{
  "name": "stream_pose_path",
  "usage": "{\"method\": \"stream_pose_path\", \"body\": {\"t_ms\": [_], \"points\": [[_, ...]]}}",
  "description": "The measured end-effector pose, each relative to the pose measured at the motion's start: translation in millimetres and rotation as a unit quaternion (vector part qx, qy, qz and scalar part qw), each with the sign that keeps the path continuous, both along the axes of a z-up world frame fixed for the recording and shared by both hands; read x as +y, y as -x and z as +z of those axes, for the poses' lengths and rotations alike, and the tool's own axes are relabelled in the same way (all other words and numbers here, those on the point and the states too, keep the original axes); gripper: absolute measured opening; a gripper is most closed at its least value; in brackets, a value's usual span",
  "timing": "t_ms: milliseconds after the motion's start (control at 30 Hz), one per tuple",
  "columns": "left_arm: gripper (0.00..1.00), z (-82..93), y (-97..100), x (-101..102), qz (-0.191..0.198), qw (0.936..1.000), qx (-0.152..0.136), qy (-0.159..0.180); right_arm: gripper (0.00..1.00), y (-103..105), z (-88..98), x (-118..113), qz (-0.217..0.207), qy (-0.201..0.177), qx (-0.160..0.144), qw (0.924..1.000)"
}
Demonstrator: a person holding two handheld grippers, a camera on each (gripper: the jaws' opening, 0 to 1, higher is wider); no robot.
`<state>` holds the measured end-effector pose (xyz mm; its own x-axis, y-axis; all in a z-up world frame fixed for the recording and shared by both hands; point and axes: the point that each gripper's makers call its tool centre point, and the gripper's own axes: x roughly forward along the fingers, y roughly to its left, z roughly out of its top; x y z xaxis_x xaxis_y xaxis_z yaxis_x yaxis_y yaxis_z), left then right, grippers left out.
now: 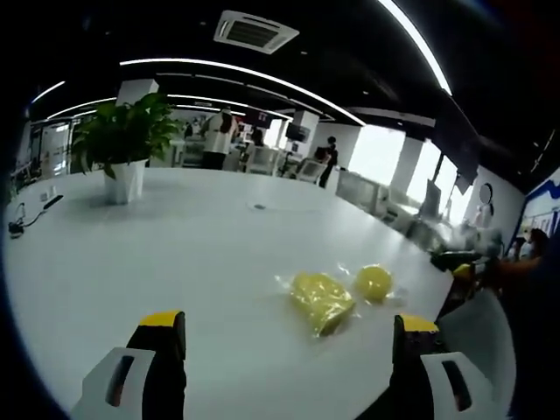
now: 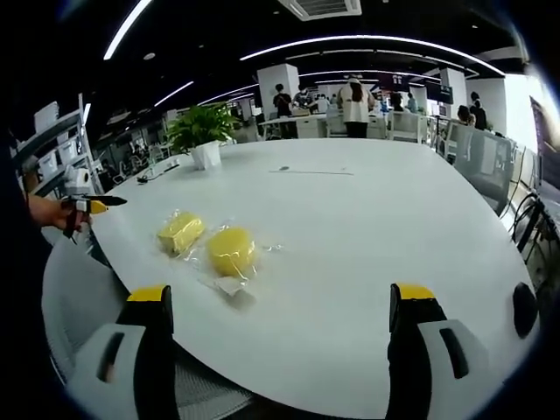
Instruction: Compare the silicone blocks by pressing each to a similar depth, holding the contact briefly, and releasing to observe deformation and rebound differences across the visible hardness samples.
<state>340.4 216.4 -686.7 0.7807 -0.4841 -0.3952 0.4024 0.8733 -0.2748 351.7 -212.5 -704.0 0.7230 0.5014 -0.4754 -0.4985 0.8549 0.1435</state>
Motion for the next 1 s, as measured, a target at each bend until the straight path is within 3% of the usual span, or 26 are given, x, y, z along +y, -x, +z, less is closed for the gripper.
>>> {"method": "stream_pose_path", "body": {"t_ms": [567, 1000], "points": [[1.00, -0.1, 6.5, -0.6, -0.002, 1.0000, -0.004, 0.007, 0.97, -13.9, 12.6, 14.1, 0.034, 0.017, -0.017, 0.9992], [1.00, 10.3, -14.7, -6.6, -0.006, 0.9995, -0.001, 0.033, 0.97, -13.7, 10.7, 20.0, 0.040, 0.009, -0.010, 0.9991]]}}
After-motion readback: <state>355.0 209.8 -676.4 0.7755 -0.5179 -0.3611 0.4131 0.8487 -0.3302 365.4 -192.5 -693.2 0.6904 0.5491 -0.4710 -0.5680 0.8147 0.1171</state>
